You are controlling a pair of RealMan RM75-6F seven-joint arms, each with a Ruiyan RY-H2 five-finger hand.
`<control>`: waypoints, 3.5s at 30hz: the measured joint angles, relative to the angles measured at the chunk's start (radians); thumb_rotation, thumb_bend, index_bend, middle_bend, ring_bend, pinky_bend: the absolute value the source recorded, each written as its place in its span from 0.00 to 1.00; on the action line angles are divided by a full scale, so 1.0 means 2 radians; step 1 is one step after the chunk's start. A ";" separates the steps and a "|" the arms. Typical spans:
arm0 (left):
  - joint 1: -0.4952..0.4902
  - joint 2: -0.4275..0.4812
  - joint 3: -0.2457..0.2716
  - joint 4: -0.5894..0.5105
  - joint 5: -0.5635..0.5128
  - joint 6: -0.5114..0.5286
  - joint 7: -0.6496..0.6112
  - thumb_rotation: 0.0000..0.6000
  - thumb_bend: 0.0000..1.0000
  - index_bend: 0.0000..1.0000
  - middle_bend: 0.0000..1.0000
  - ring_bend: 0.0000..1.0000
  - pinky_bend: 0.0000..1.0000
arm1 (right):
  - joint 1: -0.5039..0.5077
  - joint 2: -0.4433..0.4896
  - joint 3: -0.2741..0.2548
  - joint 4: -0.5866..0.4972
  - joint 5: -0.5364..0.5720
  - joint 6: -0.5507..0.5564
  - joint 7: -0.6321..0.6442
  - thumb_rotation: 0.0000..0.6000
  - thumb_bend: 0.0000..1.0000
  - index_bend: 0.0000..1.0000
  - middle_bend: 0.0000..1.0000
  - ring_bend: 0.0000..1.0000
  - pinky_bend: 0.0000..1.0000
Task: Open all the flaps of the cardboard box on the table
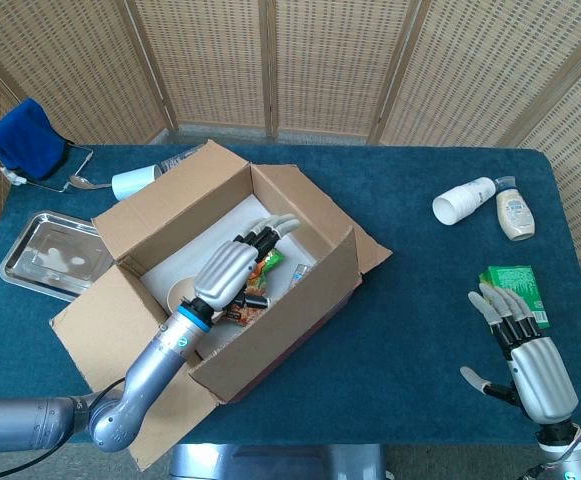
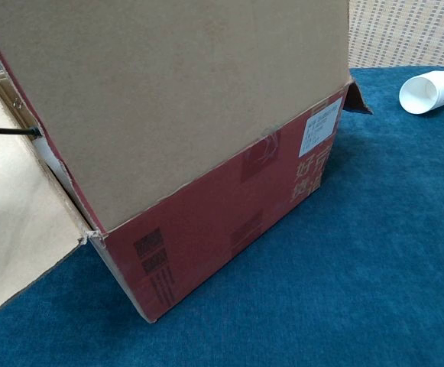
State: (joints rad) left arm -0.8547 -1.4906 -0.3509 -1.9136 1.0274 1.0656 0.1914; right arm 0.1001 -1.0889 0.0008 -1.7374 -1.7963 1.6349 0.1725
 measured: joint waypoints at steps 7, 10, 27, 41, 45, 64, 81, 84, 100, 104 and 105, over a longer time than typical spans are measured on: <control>-0.007 0.004 0.002 -0.018 -0.009 -0.010 -0.001 0.47 0.00 0.00 0.00 0.00 0.07 | -0.001 0.000 -0.001 0.000 -0.003 0.002 0.000 1.00 0.14 0.00 0.00 0.00 0.00; -0.011 0.000 0.010 -0.020 -0.009 -0.013 0.008 0.47 0.00 0.00 0.00 0.00 0.07 | -0.001 0.001 -0.002 0.000 -0.005 0.004 0.000 1.00 0.14 0.00 0.00 0.00 0.00; -0.037 -0.036 0.038 -0.007 -0.004 -0.029 0.037 0.47 0.00 0.00 0.00 0.00 0.06 | -0.002 0.003 -0.003 0.002 -0.006 0.006 0.006 1.00 0.14 0.00 0.00 0.00 0.00; -0.050 -0.044 0.045 0.000 -0.026 -0.032 0.064 0.47 0.00 0.00 0.00 0.00 0.06 | -0.003 0.004 -0.004 0.002 -0.009 0.009 0.009 1.00 0.14 0.00 0.00 0.00 0.00; -0.044 -0.025 0.043 -0.004 -0.016 -0.016 0.069 0.48 0.00 0.00 0.00 0.00 0.06 | -0.004 0.005 -0.005 0.002 -0.008 0.009 0.012 1.00 0.14 0.00 0.00 0.00 0.00; 0.057 0.171 0.053 -0.034 0.065 0.072 0.048 0.81 0.00 0.00 0.00 0.00 0.05 | -0.003 0.004 -0.003 0.003 -0.002 0.005 0.010 1.00 0.14 0.00 0.00 0.00 0.00; 0.261 0.351 0.143 0.009 0.193 0.206 -0.091 0.99 0.00 0.00 0.00 0.00 0.01 | -0.006 0.005 -0.006 0.000 -0.008 0.008 0.003 1.00 0.14 0.00 0.00 0.00 0.00; 0.296 0.354 0.161 0.045 0.207 0.230 -0.119 1.00 0.00 0.00 0.00 0.00 0.00 | -0.006 0.005 -0.006 0.000 -0.008 0.009 0.002 1.00 0.14 0.00 0.00 0.00 0.00; 0.438 0.224 0.199 0.172 0.219 0.343 -0.163 1.00 0.00 0.00 0.00 0.00 0.00 | -0.011 -0.003 0.015 0.006 0.029 0.006 -0.083 1.00 0.07 0.00 0.00 0.00 0.00; 0.445 0.209 0.192 0.174 0.214 0.348 -0.164 1.00 0.00 0.00 0.00 0.00 0.00 | -0.015 -0.008 0.025 0.005 0.053 0.004 -0.124 1.00 0.00 0.00 0.00 0.00 0.00; 0.446 0.205 0.191 0.175 0.214 0.347 -0.162 1.00 0.00 0.00 0.00 0.00 0.00 | -0.015 -0.008 0.027 0.005 0.059 0.003 -0.128 1.00 0.00 0.00 0.00 0.00 0.00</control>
State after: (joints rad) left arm 0.0363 -1.0801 0.0316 -1.5633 1.4558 1.7603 -0.1322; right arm 0.0696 -1.1046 0.0554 -1.7282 -1.6784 1.6418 -0.0833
